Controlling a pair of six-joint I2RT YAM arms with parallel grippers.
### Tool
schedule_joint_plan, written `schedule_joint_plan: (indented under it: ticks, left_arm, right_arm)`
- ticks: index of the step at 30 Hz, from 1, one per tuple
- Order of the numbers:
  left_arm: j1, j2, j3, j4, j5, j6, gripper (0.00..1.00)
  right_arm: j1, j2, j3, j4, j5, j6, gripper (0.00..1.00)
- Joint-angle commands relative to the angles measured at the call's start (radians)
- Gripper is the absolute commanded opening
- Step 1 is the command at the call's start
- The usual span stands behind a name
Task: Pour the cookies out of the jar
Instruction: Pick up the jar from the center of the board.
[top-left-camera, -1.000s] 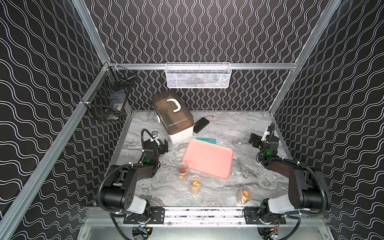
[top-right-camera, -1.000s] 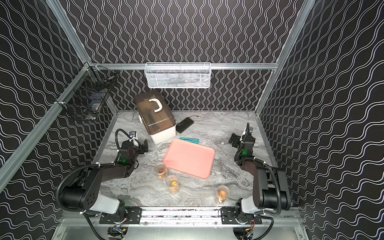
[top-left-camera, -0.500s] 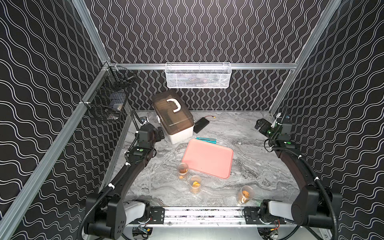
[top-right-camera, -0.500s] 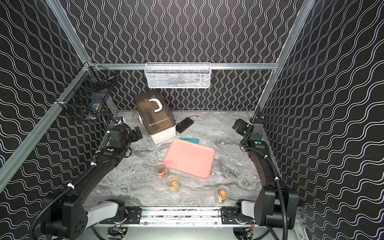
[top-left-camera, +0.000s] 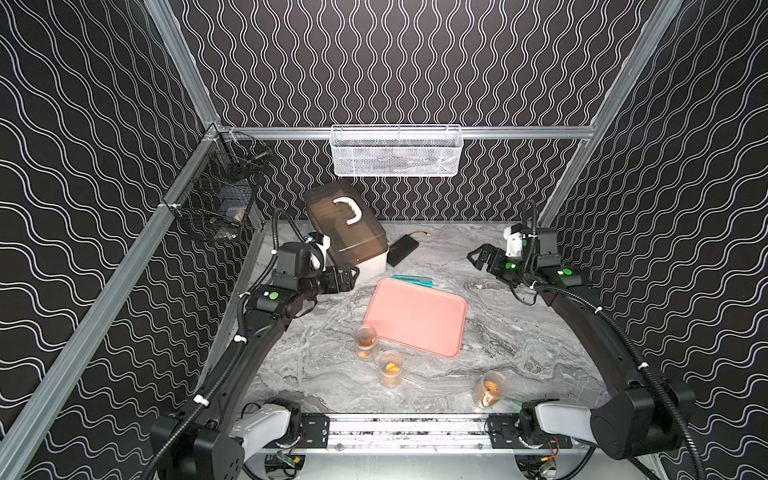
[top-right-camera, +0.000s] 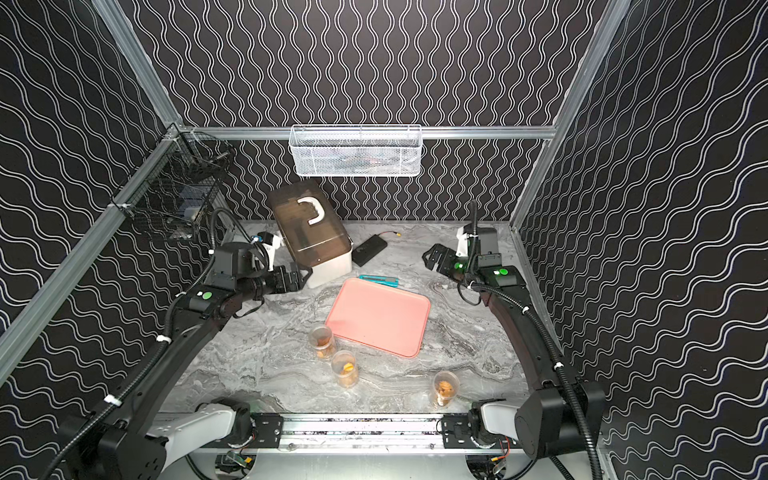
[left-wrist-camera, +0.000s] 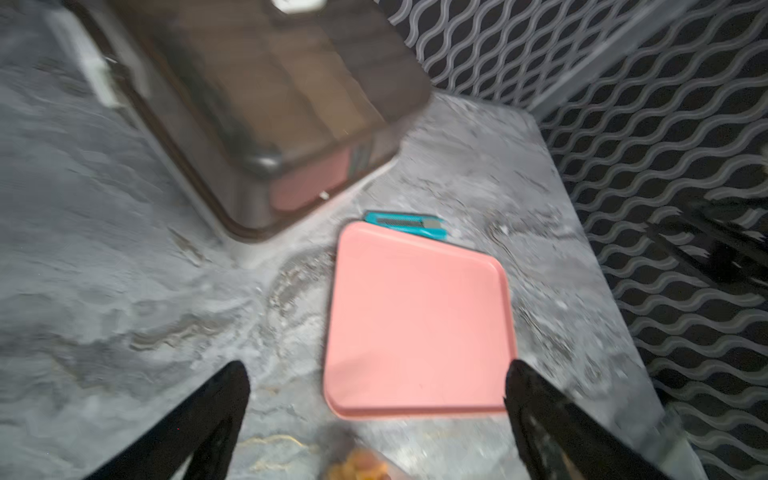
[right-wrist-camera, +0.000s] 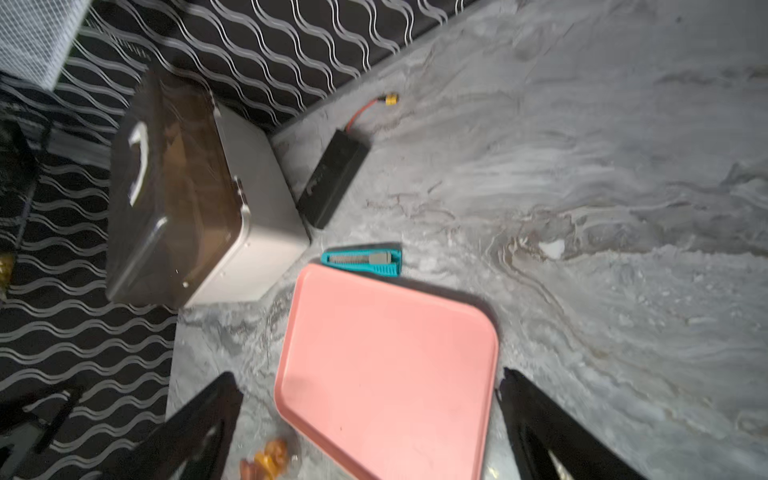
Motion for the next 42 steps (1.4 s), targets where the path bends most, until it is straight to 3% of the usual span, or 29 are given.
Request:
schedule_joint_plan:
  ticks: [1,7,17,23,27,36,42]
  left_arm:
    - [-0.032,-0.048,0.007,-0.118,0.12,0.038,0.99]
    - [-0.06,-0.17,-0.017,-0.259,0.08,0.085,0.99]
    - [-0.062,-0.248,-0.067,-0.292,0.118,0.07,0.99]
    - [-0.062,-0.275,-0.113,-0.268,0.211,0.045,0.99]
    - [-0.062,-0.303,-0.134,-0.247,0.25,0.037,0.99]
    - [-0.062,-0.312,-0.136,-0.273,0.24,0.031,0.99]
    - [-0.062,-0.326,-0.167,-0.278,0.164,-0.006,0.99]
  right_arm:
    - [0.022,-0.017,-0.004,-0.175,-0.013,-0.039,1.0]
    - [0.052,-0.092,-0.034,-0.281,0.028,0.002,1.0]
    - [0.135,-0.159,-0.089,-0.391,0.022,0.058,1.0]
    - [0.234,-0.183,-0.075,-0.495,0.106,0.103,1.0]
    - [0.286,-0.203,-0.087,-0.492,0.069,0.106,1.0]
    - [0.54,-0.172,-0.055,-0.459,0.077,0.134,1.0]
    - [0.724,-0.062,0.038,-0.44,0.16,0.153,1.0]
